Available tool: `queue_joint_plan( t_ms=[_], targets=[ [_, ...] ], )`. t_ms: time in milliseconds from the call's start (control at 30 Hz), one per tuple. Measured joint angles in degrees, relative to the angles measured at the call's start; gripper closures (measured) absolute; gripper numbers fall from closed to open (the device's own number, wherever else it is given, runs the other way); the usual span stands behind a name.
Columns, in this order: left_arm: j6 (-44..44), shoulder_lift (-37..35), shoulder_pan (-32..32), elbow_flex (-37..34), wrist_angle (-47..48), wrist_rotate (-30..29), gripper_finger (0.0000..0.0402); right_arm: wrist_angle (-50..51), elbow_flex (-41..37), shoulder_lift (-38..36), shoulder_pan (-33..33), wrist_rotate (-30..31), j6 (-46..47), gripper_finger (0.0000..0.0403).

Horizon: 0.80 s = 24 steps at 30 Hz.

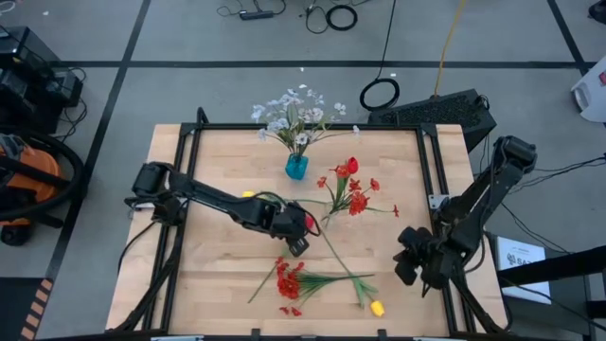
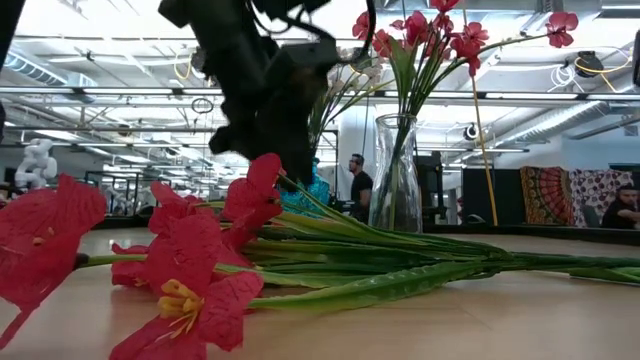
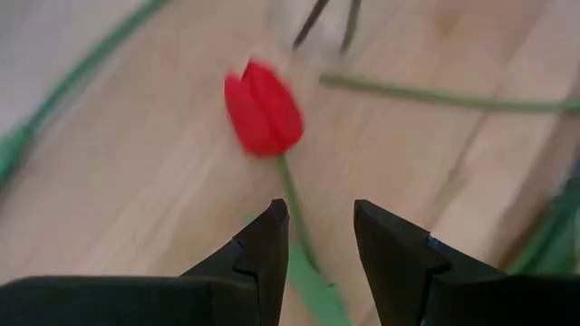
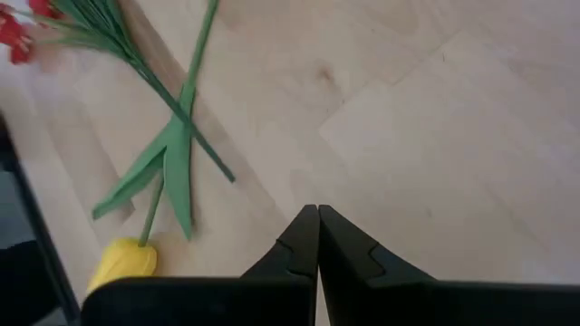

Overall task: Sort flowers into vase by color
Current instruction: Put the red tulip into the transparent vase

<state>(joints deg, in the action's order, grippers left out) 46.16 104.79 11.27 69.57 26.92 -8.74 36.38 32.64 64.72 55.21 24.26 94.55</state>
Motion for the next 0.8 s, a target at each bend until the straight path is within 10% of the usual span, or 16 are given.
queue_joint_plan(
  t_ms=[467, 800],
  targets=[
    [1.3, 9.1, -0.2, 0.2, 0.0, -0.5, 0.0271, -16.7, -7.8, -5.8, -0.8, 4.3, -4.4, 0.0403],
    [3.9, 3.9, -0.3, -0.4, 1.7, -0.7, 0.0389, -16.5, -7.8, -5.8, -0.8, 4.3, -5.3, 0.0403]
  ],
)
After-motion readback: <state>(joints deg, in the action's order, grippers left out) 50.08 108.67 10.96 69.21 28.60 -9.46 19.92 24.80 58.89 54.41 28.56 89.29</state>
